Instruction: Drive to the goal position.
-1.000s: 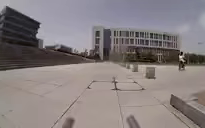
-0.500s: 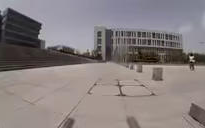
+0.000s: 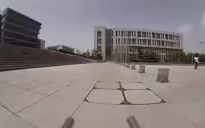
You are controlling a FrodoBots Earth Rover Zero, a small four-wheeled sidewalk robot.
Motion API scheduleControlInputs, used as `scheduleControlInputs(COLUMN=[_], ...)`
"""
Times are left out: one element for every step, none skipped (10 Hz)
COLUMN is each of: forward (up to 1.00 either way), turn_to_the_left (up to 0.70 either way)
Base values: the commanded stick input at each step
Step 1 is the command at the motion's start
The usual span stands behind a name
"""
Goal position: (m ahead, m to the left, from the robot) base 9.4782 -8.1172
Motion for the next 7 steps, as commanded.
scheduleControlInputs(forward=[0.70,0.70,0.70,0.70,0.70,0.70,0.70], turn_to_the_left=[0.00,0.00,0.00,0.00,0.00,0.00,0.00])
